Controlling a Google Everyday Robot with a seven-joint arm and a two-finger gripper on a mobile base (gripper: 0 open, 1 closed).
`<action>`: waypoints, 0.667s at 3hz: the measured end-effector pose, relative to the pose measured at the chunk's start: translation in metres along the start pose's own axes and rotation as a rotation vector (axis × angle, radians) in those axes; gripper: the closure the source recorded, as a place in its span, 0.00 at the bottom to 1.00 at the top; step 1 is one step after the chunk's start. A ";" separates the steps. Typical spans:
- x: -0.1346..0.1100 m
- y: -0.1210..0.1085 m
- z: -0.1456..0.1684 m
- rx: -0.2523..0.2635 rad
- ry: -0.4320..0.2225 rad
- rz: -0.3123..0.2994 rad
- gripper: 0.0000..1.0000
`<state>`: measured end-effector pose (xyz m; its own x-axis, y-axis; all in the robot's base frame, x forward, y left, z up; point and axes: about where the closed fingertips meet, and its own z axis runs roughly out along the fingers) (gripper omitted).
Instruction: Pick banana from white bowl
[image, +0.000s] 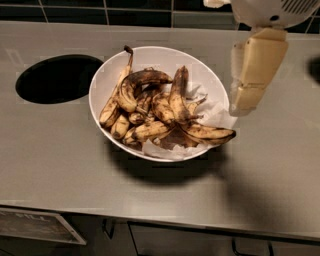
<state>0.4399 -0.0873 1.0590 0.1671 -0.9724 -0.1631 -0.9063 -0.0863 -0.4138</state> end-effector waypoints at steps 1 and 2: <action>-0.006 -0.001 -0.010 0.027 -0.005 -0.009 0.00; -0.019 -0.008 -0.017 0.049 -0.014 -0.046 0.00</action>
Offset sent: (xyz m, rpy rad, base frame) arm 0.0126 0.0206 0.0081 -0.0140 -0.0170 0.0689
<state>0.4372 -0.0716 1.0801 0.2138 -0.9645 -0.1551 -0.8775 -0.1199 -0.4643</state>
